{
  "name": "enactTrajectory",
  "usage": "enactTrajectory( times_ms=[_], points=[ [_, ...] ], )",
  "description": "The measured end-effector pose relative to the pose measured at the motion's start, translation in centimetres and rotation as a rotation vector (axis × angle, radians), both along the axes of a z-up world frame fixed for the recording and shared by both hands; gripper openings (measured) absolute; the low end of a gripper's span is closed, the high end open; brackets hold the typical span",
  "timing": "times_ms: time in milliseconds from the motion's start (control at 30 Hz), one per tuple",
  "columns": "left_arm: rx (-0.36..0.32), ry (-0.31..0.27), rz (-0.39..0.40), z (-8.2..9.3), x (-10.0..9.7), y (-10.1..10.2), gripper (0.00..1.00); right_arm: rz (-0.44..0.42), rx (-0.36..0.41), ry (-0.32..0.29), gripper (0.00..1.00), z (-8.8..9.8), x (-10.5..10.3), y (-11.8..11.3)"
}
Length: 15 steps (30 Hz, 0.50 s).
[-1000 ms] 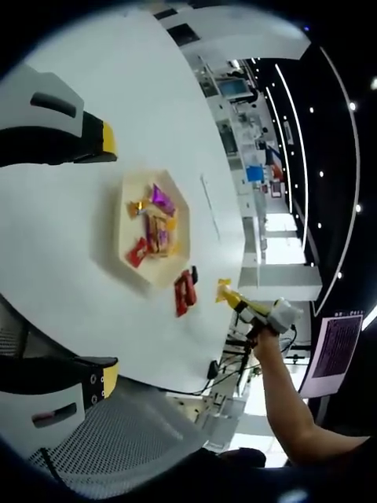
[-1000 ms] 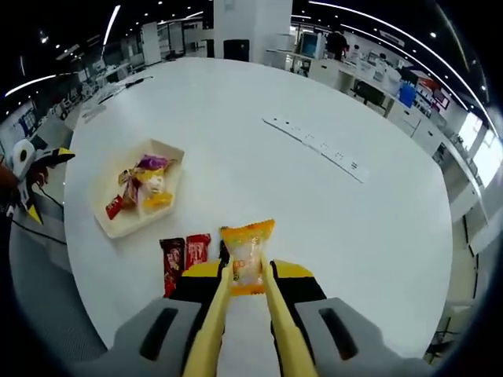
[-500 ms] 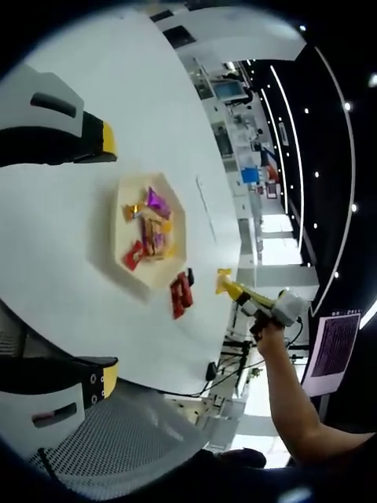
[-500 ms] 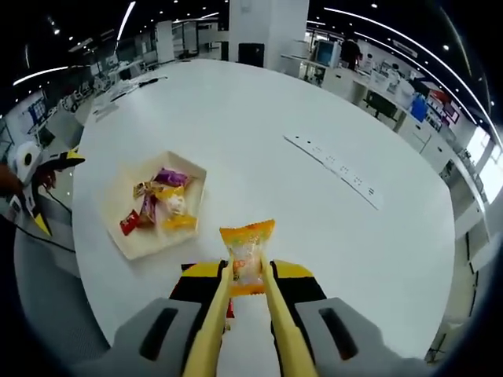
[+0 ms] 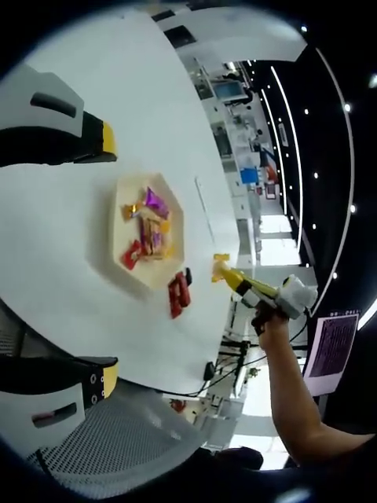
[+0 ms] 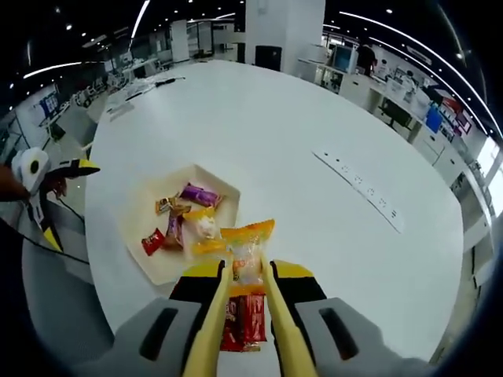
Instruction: Place the target food into the container with the food tongs after gripping and lifting it, then release it inside without dropping or visibly crushing the food.
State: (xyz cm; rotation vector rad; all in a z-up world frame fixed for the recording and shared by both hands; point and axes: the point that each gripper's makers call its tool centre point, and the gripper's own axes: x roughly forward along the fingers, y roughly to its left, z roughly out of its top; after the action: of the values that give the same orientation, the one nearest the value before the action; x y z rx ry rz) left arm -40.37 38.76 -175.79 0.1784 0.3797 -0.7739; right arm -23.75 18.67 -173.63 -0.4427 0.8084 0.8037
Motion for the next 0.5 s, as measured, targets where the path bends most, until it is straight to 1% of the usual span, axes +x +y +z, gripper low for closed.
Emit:
enactTrajectory(
  times_ms=[133, 333, 400, 500],
  points=[
    [0.002, -0.001, -0.004, 0.1, -0.1, -0.1, 0.99, 0.023, 0.007, -0.001, 0.21, 0.1, -0.6, 1.6],
    [0.003, 0.001, -0.009, 0.0, -0.1, -0.1, 0.99, 0.073, 0.025, -0.006, 0.21, 0.5, -1.8, 4.9],
    [0.006, 0.001, -0.011, 0.0, -0.1, -0.1, 0.99, 0.081, 0.024, -0.003, 0.21, 0.5, -2.0, 5.6],
    [0.007, 0.0, -0.016, -0.1, -0.2, -0.2, 0.99, 0.1, 0.041, 0.004, 0.21, 0.7, -2.7, 7.4]
  ],
)
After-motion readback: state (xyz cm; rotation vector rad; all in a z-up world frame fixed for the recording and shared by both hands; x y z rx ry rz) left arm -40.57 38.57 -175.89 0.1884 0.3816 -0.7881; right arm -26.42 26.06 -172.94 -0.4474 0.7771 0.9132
